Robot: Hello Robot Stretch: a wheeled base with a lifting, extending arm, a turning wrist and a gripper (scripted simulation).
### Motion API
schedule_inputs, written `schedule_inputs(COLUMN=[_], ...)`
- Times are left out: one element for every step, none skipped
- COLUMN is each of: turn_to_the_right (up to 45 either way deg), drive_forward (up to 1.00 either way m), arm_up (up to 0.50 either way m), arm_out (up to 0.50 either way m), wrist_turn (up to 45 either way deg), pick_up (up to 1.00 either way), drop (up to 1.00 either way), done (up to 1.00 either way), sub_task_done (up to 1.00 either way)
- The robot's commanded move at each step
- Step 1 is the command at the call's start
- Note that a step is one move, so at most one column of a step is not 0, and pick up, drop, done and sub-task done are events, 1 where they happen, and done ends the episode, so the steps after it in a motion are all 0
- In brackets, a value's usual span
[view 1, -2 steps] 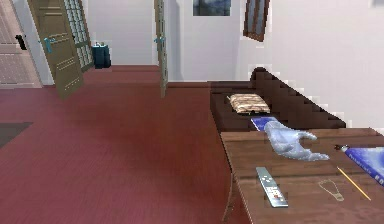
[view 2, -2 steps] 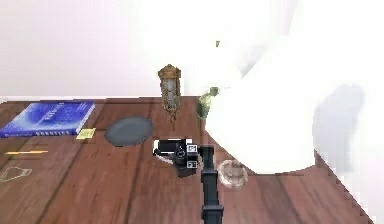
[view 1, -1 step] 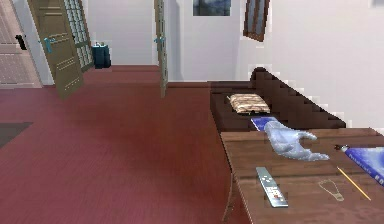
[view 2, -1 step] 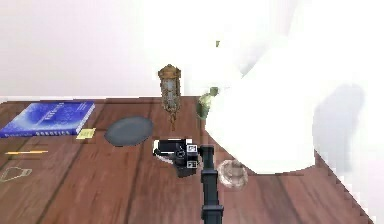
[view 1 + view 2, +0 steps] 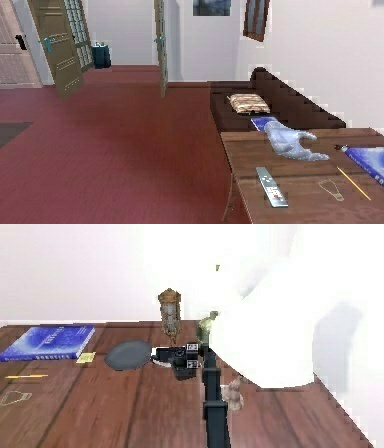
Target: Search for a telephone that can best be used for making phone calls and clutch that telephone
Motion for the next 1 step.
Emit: schedule_inputs(turn_to_the_right=[0.0], drive_forward=[0.00], arm_up=[0.00], arm_out=[0.00], wrist_turn=[0.0], pick_up=[0.00], drop=[0.00], done=[1.00], sub_task_done=[0.00])
